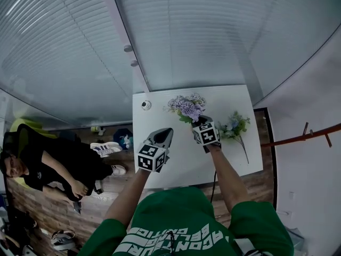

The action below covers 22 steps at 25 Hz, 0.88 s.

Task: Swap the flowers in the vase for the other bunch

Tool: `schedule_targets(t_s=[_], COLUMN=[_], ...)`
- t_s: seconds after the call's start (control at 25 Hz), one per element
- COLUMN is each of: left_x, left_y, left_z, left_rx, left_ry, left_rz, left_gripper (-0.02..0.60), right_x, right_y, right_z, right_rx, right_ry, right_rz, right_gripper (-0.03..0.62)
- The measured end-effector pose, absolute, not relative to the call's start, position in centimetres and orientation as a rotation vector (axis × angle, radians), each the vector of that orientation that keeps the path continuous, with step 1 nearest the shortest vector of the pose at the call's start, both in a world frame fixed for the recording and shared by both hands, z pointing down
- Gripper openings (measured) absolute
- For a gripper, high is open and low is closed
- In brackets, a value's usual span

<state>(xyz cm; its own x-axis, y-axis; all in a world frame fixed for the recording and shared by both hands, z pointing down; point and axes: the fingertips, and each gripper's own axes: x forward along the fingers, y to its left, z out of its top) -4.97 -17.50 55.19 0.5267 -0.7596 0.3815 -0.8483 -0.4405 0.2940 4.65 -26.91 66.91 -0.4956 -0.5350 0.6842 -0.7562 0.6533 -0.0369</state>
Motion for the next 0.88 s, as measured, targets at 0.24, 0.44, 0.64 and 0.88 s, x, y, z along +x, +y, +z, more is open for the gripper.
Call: schedule_targets(t_s=[0.24, 0.44, 0.64, 0.88], left_x=[-5.2, -5.6, -6.2, -6.9], left_y=[-17.5, -17.5, -17.1, -16.8], left_z=[55.1, 54.8, 54.7, 54.9], left_rx=[2.321, 2.324, 2.324, 2.312], left_ry=[-1.323, -1.330, -1.333, -1.344], left_rz=[0.266, 0.251, 0.245, 0.233], left_gripper=[0.009, 0.009, 0.008, 0.008], right_x=[4.6, 4.4, 4.5, 4.8], right_y=[-26.7, -26.7, -26.6, -26.9], right_z=[67.0, 67.0, 66.8, 64.8], right_rx=[0.994, 1.007, 1.023, 1.065], right_ry=[-2.225, -2.233, -2.229, -2.260], right_rz=[0.395, 0.352, 0.342, 0.341], right_gripper=[0.096, 0.053, 0.034, 0.031])
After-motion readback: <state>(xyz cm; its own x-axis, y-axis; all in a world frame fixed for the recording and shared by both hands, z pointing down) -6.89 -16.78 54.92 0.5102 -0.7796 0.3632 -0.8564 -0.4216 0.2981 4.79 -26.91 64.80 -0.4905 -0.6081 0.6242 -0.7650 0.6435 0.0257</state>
